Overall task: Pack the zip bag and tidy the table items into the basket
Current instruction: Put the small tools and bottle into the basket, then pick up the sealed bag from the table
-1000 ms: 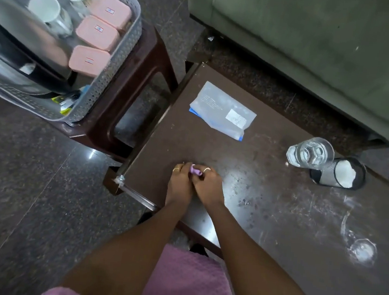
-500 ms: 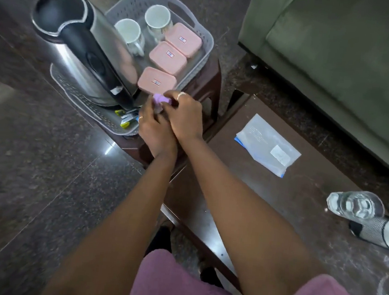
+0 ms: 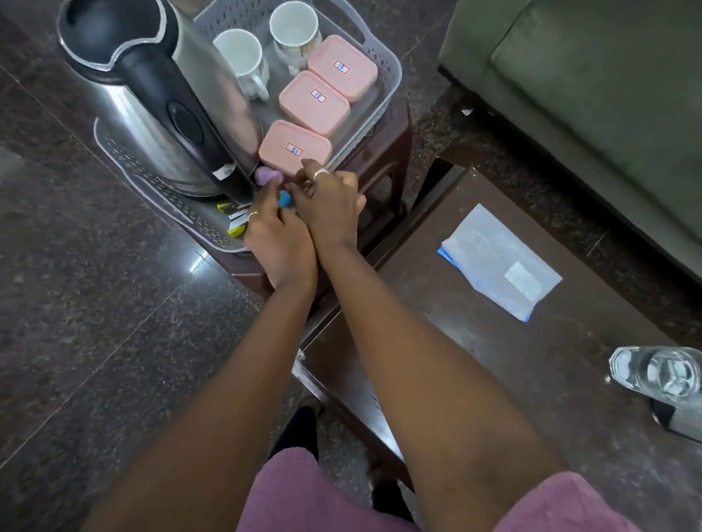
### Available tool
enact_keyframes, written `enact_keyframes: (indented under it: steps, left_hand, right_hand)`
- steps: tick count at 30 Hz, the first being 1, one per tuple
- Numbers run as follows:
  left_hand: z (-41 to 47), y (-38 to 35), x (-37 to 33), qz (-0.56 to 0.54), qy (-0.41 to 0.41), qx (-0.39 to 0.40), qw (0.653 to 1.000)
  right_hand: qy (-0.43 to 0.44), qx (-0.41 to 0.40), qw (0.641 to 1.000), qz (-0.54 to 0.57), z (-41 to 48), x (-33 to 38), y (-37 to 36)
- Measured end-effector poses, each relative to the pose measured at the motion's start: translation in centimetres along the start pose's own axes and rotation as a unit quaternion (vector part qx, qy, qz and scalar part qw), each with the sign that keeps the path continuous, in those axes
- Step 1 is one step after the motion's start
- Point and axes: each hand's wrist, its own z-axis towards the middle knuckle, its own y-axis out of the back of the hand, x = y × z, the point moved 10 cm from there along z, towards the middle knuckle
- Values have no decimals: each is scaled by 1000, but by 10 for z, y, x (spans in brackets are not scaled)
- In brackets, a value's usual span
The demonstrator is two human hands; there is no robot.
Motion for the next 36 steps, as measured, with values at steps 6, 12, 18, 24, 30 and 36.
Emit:
enact_keyframes:
  steps: [6,12,18,24,30,36]
  left_hand:
    - [-55,-23,-25,-31,-123,56,990]
    - [-120,-89,-20,-10,-136,202,970]
    - [-159,-189,-5,133,-126,371,910]
    - [-149,-254,-3,253,-123,432,857]
    - [-133,-274,1,252,-76,445,856]
    - [-130,-271,8,196,-13,442,875]
  right_hand:
    - [-7,-137,989,55,-39,-44,55]
    - [-139,-221,965,34,-87,-140,104]
    - [-325,-251,912,17,-116,-251,159]
    - [-479,-204,854,27,-125,-327,181]
    - [-495,-203,839,98,-114,-349,177]
    - [-495,-226,821,173,-110,-359,175]
